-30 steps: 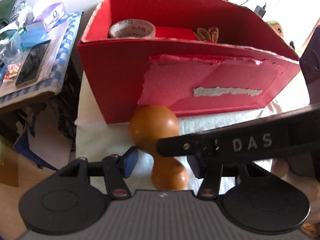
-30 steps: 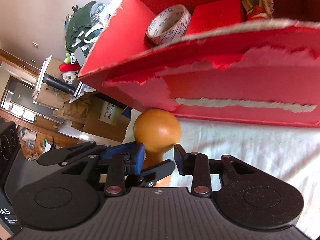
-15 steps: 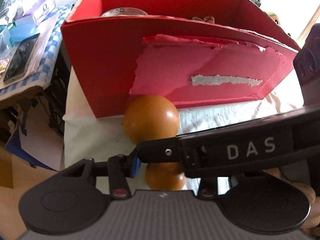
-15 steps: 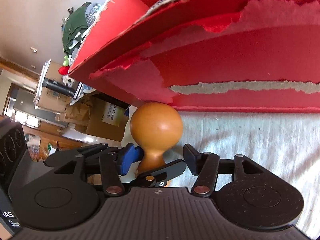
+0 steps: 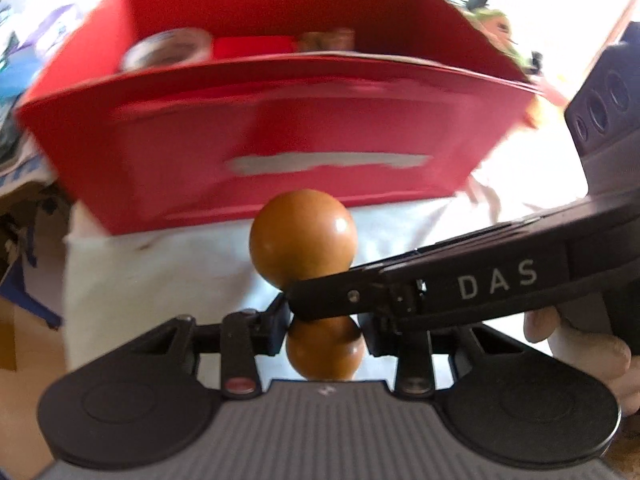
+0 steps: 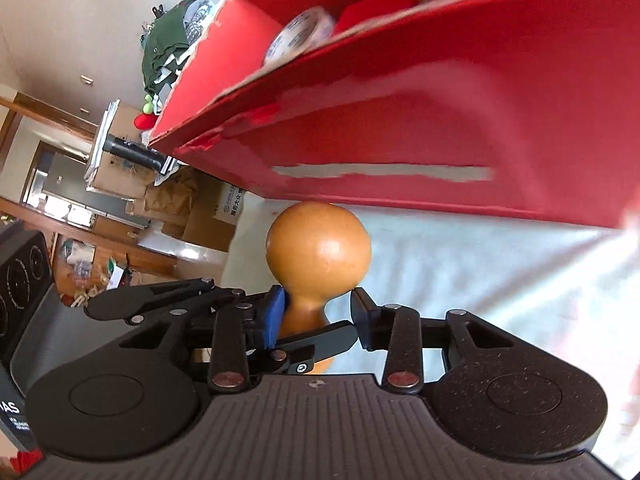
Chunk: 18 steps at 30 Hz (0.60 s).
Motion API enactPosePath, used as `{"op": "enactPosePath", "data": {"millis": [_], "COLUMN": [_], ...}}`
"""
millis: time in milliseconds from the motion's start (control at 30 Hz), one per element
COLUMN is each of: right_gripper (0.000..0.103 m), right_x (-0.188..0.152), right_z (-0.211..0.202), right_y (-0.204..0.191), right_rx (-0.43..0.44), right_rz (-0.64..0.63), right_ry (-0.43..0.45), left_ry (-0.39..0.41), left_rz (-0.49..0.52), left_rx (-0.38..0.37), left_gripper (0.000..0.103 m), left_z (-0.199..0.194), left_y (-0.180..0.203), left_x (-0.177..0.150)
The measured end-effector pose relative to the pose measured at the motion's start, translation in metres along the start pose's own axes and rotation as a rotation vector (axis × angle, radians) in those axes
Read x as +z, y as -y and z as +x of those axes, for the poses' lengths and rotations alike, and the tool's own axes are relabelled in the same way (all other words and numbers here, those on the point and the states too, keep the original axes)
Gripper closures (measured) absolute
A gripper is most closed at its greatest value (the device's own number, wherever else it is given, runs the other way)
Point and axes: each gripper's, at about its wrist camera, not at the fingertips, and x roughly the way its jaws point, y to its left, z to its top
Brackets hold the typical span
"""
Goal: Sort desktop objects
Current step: 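Lift the gourd with the right gripper and carry it over the box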
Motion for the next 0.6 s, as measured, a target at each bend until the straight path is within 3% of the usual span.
{"op": "enactPosePath", "data": {"millis": [333,600], "right_gripper": [0.064,0.064], "right_x": [-0.022,-0.015], "right_z": [-0.082,-0.148], "right_y": [0.061,0.070], "right_rx": [-0.048,-0.075], "right_rz": [0.077,0.049], "right_ry": [0.048,0.200], "left_ry": [-0.007,0.108], "left_rz": [0.145,0.274], "left_rx": [-0.088,-0.103], "left_gripper": [0.067,0.067], "left_z": [0.028,0.014], "left_y": [0.120,0.182], "left_x": [0.020,0.058]}}
